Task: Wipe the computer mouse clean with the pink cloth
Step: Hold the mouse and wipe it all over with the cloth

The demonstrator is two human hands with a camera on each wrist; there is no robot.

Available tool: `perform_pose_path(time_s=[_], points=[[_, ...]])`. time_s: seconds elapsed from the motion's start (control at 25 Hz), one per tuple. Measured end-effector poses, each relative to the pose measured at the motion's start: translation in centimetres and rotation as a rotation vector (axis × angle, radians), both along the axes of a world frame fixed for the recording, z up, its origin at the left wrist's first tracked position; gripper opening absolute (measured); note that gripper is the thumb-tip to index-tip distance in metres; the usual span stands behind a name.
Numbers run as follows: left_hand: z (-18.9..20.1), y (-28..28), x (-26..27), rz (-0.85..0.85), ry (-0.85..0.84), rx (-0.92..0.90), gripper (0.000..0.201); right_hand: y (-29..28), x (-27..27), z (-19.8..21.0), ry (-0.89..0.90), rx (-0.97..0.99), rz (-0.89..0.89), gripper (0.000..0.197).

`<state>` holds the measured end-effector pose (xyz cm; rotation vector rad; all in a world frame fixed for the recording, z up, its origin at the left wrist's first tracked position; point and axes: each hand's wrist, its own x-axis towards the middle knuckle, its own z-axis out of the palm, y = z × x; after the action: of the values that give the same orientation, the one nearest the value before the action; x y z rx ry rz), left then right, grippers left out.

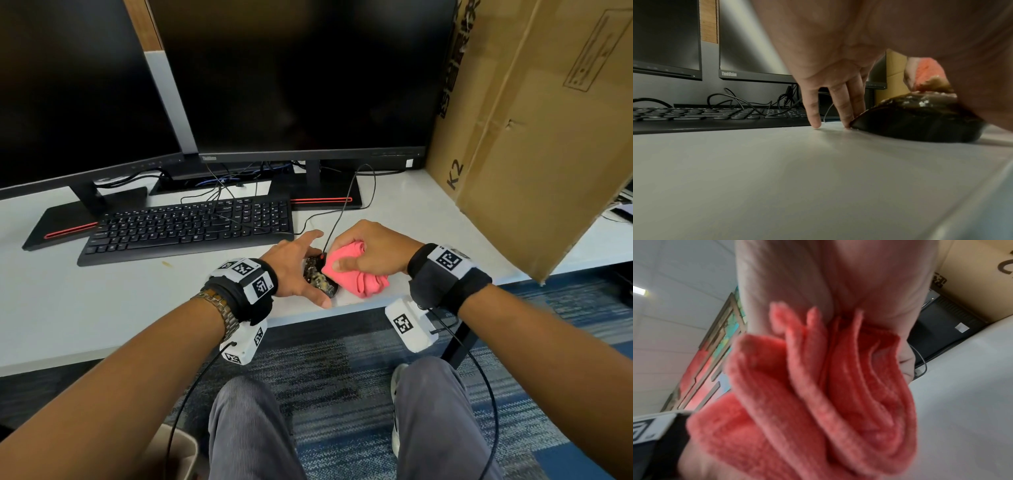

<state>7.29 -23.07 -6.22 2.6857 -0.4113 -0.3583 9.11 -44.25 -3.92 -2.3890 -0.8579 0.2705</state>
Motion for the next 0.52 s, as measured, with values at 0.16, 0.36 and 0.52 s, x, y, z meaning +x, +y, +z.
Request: perform_pose_path(time_s=[0.16, 0.36, 0.52], points=[[0.0, 0.0, 0.0, 0.005, 0.007, -0.013, 0.138, 0.2, -1.1, 0.0, -0.03, -0.044, 0.018, 0.024], [0.1, -0.2, -0.1, 0.016, -0.004, -0.007, 0.138, 0.4, -1.7, 0.1, -0.079, -0.017, -0.015, 0.021], [0.1, -0.1, -0.3, 0.02, 0.001, -0.015, 0.138, 0.6, -2.7, 0.2, -0.091, -0.038, 0.014, 0.023]])
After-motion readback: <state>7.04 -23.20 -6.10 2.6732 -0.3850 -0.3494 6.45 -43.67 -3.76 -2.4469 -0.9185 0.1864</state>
